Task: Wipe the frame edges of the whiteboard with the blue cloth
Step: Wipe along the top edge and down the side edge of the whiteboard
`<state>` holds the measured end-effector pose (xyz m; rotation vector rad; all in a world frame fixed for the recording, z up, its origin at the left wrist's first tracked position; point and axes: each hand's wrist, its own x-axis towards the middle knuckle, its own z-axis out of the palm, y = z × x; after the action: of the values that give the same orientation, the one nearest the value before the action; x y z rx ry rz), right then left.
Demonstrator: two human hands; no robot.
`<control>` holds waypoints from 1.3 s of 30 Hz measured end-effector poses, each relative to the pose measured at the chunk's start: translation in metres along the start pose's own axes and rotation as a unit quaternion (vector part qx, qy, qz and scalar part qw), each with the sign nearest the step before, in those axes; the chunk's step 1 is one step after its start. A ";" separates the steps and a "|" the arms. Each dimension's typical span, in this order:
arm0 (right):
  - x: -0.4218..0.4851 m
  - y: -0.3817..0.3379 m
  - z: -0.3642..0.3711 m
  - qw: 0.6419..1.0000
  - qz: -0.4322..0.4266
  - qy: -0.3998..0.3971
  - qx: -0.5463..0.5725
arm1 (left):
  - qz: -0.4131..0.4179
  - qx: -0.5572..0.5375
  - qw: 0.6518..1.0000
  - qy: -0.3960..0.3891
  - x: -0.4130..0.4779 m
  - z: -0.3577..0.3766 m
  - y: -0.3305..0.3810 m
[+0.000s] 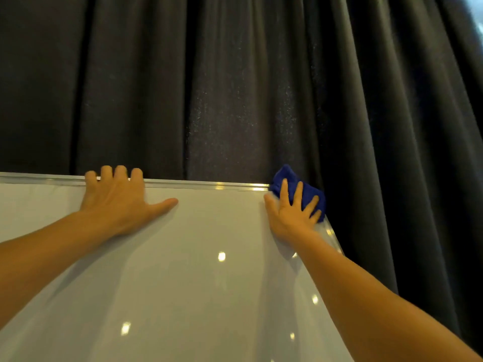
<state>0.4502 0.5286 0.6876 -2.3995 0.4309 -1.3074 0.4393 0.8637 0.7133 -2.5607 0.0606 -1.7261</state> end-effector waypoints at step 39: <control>0.023 0.108 -0.040 0.987 -0.062 -0.124 0.083 | 0.156 -0.096 0.983 -0.033 -0.007 0.019 0.284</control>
<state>0.4188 0.4165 0.6744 -2.4362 0.1003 -1.0288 0.4533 0.5816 0.6808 -2.5580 0.6186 -1.5858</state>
